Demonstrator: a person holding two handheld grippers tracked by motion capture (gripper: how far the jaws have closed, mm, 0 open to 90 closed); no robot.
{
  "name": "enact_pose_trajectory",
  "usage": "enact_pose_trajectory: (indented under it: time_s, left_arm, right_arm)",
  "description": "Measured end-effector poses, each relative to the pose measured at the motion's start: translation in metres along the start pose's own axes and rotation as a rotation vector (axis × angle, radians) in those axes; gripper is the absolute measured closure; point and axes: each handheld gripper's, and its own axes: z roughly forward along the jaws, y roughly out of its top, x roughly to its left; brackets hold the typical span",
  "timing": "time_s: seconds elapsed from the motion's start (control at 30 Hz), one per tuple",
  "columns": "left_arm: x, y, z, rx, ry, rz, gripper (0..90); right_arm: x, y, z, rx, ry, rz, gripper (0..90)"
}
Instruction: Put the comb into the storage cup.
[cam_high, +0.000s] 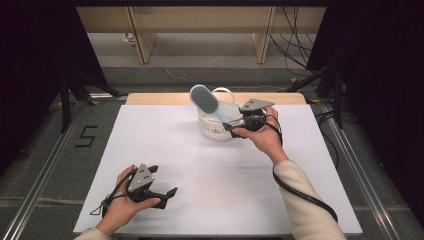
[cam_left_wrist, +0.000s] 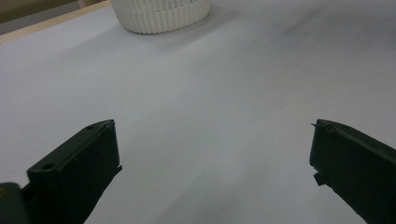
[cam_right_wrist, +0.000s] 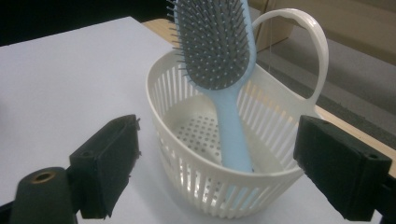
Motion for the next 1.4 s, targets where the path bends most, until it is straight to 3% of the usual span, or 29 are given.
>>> enact_pose_trajectory:
  time_s: [0.4, 1.4]
  left_arm:
    - [0.001, 0.000, 0.000, 0.000, 0.003, -0.004, 1.0]
    - [0.002, 0.000, -0.001, -0.001, 0.004, -0.004, 0.9]
  right_arm:
    - [0.001, -0.018, -0.020, -0.034, -0.002, 0.035, 15.2]
    - [0.000, -0.044, -0.057, -0.046, -0.017, 0.080, 15.2]
